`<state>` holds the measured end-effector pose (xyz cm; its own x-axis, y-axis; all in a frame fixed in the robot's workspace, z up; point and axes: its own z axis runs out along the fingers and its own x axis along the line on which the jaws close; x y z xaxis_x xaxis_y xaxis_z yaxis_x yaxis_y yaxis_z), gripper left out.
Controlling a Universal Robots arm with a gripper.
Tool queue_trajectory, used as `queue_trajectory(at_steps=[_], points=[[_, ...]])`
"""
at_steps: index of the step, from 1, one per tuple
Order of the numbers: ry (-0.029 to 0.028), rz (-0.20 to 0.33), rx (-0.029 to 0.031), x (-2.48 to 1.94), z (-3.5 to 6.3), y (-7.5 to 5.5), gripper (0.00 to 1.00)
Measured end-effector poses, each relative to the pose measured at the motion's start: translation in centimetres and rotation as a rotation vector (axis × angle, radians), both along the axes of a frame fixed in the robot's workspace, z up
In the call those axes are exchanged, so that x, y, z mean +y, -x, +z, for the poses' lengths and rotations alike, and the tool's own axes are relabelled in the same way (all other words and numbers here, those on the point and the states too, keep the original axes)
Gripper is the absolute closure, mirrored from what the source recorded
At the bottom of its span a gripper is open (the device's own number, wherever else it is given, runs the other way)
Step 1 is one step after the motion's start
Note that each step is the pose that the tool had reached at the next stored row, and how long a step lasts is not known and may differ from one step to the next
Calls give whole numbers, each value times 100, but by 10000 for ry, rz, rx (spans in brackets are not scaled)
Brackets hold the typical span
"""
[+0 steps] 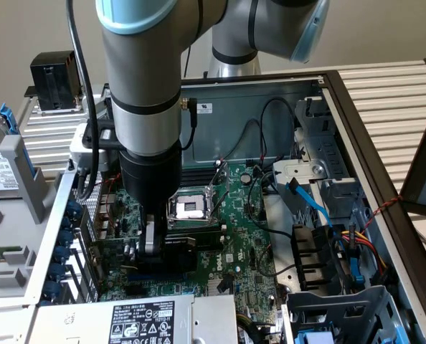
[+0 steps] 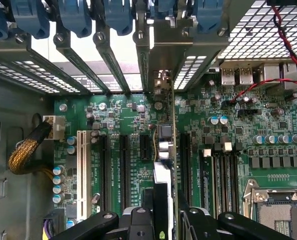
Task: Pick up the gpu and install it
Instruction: 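Insert the gpu into the slot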
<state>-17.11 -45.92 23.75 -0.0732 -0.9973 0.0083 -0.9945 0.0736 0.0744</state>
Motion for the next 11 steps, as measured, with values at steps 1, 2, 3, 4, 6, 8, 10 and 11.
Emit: queue_trajectory(at_steps=[1,2,3,4,6,8,10,11], points=[[0,9,0,0,0,0,72],[-1,27,1,-1,0,0,72],[-1,52,2,-1,0,1,72],[-1,79,2,-2,0,0,72],[0,135,2,-4,0,0,72],[0,155,2,-4,0,0,72],[2,157,3,-4,0,0,72],[2,157,3,-4,-1,0,72]])
